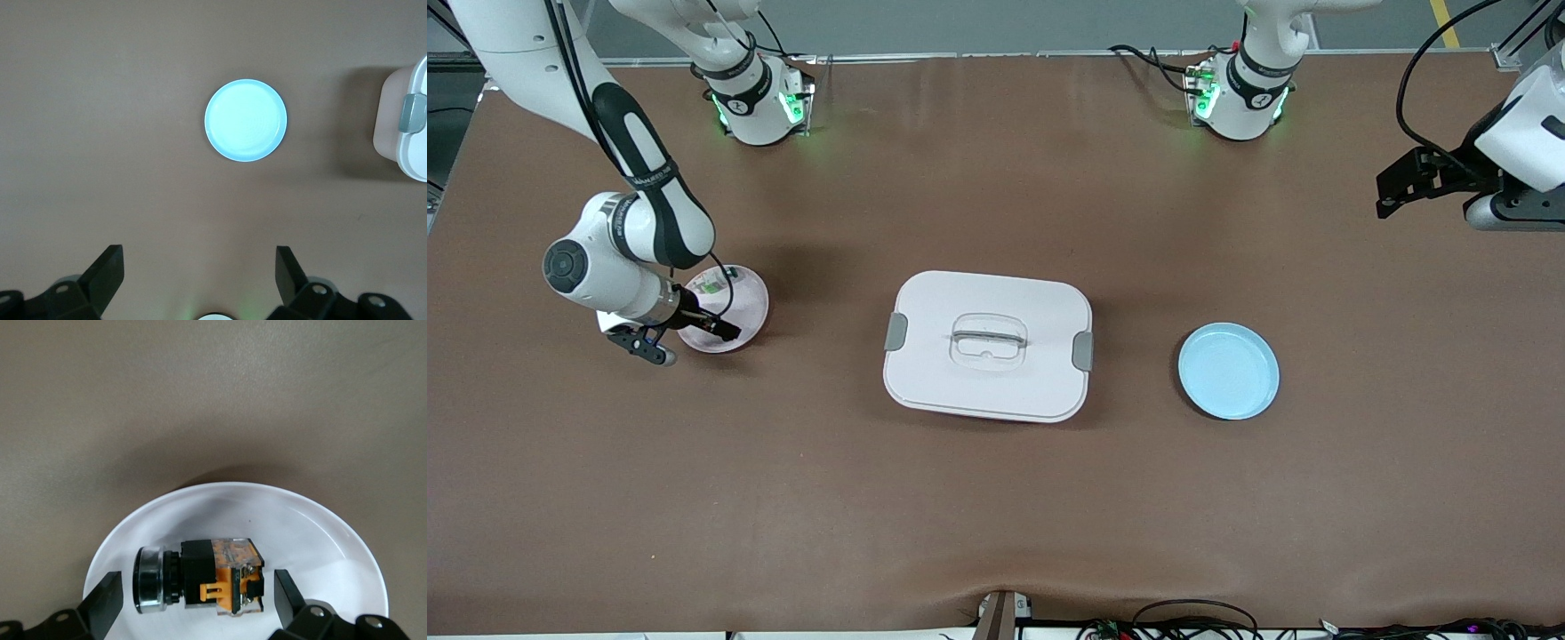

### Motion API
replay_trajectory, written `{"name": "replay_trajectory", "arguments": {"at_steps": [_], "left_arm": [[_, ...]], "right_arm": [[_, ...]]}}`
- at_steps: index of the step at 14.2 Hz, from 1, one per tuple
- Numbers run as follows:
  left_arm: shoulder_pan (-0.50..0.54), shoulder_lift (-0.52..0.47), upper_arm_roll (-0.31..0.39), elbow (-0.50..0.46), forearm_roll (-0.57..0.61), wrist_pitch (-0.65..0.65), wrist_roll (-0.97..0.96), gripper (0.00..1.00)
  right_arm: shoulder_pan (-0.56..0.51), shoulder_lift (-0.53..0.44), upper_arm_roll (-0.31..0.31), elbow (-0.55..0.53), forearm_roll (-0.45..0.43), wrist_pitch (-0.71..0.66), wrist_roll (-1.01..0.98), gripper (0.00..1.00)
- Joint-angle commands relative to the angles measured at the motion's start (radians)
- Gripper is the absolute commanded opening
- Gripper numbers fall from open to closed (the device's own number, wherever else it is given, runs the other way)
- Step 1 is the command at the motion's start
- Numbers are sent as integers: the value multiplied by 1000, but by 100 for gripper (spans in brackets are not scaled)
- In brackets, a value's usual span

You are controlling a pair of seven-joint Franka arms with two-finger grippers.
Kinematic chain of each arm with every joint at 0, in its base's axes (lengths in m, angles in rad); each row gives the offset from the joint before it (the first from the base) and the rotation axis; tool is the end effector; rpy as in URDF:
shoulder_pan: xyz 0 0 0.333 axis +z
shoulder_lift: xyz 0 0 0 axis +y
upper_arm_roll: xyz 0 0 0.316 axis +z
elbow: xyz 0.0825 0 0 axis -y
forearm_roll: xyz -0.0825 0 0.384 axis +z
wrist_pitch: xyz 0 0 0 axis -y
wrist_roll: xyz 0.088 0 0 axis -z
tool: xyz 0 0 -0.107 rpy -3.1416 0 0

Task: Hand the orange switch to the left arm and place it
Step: 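Close the right gripper on the orange switch's black body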

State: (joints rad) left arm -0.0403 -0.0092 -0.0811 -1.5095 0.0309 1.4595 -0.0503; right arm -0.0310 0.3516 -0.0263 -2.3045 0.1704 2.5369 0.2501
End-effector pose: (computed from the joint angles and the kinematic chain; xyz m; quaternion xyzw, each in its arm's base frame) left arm 0.5368 -0.0621 0.6486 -0.9991 0.0341 0.0190 0.0174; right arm 0.5120 -0.0319 0.1834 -0.9721 0.2237 0.0625 0.0337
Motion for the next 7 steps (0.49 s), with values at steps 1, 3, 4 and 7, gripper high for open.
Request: {"name": "replay_trajectory", "arguments": {"at_steps": [1,3,4,7], "left_arm": [[-1,-6,1,-3,-16,-10,-6,100],[-1,-6,1,-3,-16,-10,-6,100],[-1,-5,1,-5,-17,-8,-6,100],[4,-6,1,-2,-17,-10,-6,100]], "right_arm": [[-3,-2,6,-6,14,0,9,100],[-4,0,5,-4,14,0,9,100],[-6,0,5,-4,14,2,8,100],[-12,10,5,-4,14,13,-3,100]]}}
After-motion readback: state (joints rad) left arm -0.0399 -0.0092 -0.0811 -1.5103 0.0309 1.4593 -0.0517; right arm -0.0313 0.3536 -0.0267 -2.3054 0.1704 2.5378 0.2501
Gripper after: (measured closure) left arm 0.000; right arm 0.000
